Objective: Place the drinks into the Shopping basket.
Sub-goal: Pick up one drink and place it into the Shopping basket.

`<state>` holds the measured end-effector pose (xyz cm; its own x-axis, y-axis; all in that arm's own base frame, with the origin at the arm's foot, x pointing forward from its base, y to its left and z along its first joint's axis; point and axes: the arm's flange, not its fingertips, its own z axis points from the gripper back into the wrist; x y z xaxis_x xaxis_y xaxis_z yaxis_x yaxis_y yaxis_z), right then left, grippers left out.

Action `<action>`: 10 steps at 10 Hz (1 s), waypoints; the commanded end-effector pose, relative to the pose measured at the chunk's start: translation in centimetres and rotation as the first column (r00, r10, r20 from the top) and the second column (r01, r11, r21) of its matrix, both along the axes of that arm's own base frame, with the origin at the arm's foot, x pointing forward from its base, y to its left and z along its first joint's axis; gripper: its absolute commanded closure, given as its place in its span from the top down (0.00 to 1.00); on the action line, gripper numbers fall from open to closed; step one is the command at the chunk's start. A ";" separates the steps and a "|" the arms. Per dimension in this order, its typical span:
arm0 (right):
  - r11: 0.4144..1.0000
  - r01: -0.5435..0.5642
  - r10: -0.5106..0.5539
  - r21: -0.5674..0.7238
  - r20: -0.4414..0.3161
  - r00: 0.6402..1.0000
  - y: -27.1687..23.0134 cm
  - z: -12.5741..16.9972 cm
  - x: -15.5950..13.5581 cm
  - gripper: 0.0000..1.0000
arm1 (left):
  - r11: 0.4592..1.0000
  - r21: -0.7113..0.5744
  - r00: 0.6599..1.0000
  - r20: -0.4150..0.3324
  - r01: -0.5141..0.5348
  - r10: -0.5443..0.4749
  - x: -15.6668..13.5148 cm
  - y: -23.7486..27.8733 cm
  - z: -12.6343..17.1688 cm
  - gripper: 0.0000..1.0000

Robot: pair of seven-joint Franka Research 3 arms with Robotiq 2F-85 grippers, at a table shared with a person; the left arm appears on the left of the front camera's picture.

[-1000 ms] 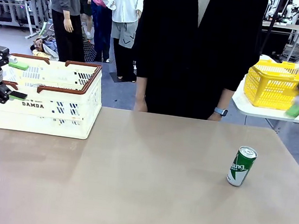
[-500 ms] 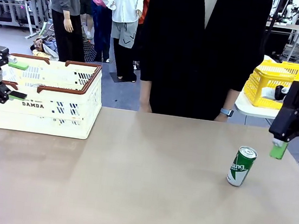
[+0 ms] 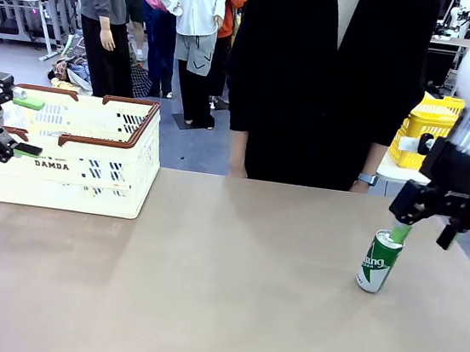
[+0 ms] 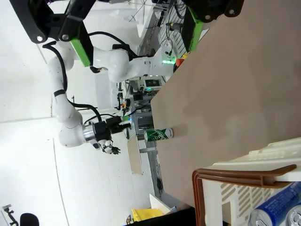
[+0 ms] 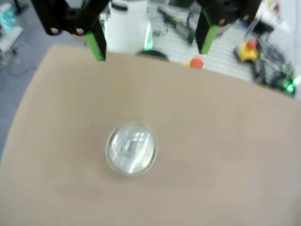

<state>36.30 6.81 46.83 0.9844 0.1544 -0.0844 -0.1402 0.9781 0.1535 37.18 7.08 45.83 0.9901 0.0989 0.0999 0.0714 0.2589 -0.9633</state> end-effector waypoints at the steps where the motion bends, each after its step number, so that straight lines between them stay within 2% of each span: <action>1: 0.994 0.090 -0.085 -0.059 0.090 0.992 0.7 -2.8 1.8 1.00 | 1.000 -0.008 1.000 -0.003 0.003 -0.003 -0.2 0.1 0.4 1.00; 4: 0.987 0.142 -0.126 -0.078 0.183 0.975 1.3 -5.6 4.6 1.00 | 1.000 -0.008 1.000 -0.003 0.003 -0.003 -0.2 0.1 0.4 1.00; 7: 0.988 0.126 -0.116 -0.092 0.109 0.987 1.1 -8.0 6.2 1.00 | 1.000 -0.008 1.000 -0.003 0.003 -0.003 -0.2 0.1 0.4 1.00; 10: 0.990 0.106 -0.099 -0.090 0.078 0.992 1.3 -9.4 6.5 1.00 | 1.000 -0.008 1.000 -0.003 0.003 -0.003 -0.2 0.1 0.4 1.00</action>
